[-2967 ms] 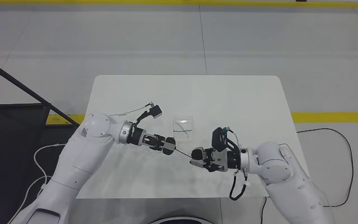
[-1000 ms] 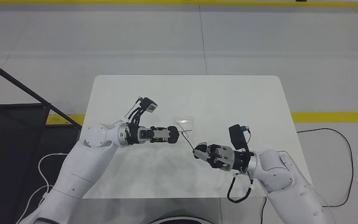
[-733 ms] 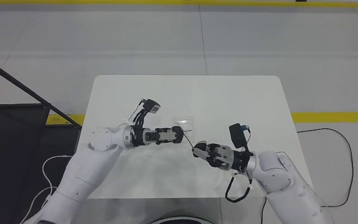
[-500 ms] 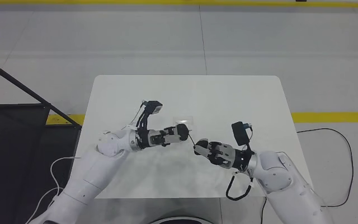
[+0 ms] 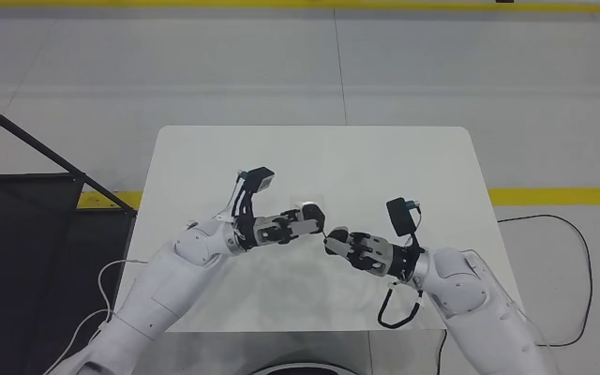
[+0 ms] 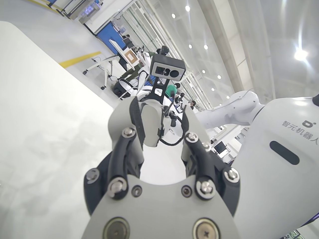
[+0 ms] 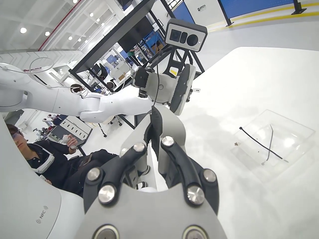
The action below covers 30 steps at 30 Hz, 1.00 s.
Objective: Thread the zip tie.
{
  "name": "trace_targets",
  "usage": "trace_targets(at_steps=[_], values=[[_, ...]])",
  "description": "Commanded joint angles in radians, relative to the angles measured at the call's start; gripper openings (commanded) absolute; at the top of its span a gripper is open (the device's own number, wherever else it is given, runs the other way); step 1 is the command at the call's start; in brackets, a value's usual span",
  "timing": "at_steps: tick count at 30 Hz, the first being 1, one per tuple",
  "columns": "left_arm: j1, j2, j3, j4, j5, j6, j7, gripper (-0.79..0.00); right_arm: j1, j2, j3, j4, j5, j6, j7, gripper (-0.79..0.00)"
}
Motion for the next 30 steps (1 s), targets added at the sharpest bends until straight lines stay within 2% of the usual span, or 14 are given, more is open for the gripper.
trace_targets(at_steps=[1,15,24,30], values=[[-0.002,0.002,0.005,0.004,-0.004,-0.013,0.014,-0.440,0.002,0.000,0.000,0.003,0.004,0.002,0.000,-0.785],[-0.020,0.020,0.052,0.010,-0.007,-0.058,0.058,-0.505,0.014,0.000,-0.007,0.011,0.018,0.016,0.009,-0.785],[-0.034,0.028,0.071,0.018,-0.006,-0.069,0.069,-0.625,0.016,0.001,-0.006,0.018,0.026,0.019,0.010,-0.785],[-0.031,0.028,0.062,0.018,-0.003,-0.069,0.069,-0.603,0.016,0.001,-0.006,0.017,0.027,0.017,0.014,-0.785]])
